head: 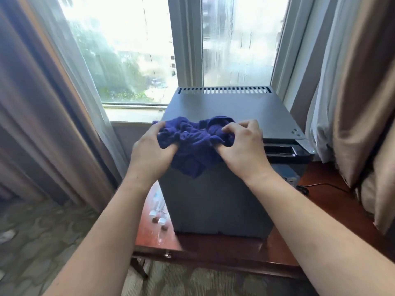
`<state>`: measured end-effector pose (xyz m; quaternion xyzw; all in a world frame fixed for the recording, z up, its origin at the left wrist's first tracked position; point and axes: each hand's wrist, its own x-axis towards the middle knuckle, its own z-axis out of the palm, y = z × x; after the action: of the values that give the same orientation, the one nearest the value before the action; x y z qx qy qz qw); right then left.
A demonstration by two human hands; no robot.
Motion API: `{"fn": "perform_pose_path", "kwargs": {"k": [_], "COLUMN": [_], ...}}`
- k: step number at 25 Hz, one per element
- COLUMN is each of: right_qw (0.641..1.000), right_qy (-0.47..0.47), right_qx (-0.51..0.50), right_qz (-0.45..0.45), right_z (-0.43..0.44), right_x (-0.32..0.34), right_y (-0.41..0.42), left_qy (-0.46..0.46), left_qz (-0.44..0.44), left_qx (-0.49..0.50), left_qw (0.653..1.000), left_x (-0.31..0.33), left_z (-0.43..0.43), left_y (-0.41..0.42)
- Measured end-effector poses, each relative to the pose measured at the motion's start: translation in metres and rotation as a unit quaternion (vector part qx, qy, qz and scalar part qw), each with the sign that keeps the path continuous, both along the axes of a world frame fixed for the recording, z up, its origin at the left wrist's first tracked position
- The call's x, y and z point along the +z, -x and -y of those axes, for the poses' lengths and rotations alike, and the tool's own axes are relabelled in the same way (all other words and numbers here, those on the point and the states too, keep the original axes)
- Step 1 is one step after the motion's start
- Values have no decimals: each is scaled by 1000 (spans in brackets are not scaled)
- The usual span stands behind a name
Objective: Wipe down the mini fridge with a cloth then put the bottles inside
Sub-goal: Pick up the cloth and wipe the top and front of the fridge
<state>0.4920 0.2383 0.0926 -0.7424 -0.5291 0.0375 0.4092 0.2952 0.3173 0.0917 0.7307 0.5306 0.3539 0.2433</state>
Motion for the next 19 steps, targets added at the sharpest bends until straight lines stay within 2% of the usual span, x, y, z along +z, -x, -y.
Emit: {"fn": "perform_pose_path", "kwargs": {"k": [2,3,5,7,11,14,19], "right_qw": [998,994,985,983,994,994,994], "right_qy": [49,75,100,88,63,91,106], "right_qx": [39,64,105,114,77,47,-35], "right_qz": [-23,-43,-89,-111,-36,24,0], "right_z": [-4,-6,-8,-12,-13,2,32], "right_x": [9,14,22,23,24,31,24], "right_y": [2,1,1,-1,-23,-62,-140], "left_qy": [51,64,42,-6,-55,-95,-135], "left_qz": [16,-5,-92,-135,-141,-134,-180], "left_qx": [-81,-122,-177,-197,-232,-274,-329], "left_qw": [995,990,979,971,961,948,917], "left_x": [6,6,4,4,10,15,16], "left_z": [1,3,3,0,-7,-2,7], "left_y": [7,6,-2,-21,-58,-97,-184]}}
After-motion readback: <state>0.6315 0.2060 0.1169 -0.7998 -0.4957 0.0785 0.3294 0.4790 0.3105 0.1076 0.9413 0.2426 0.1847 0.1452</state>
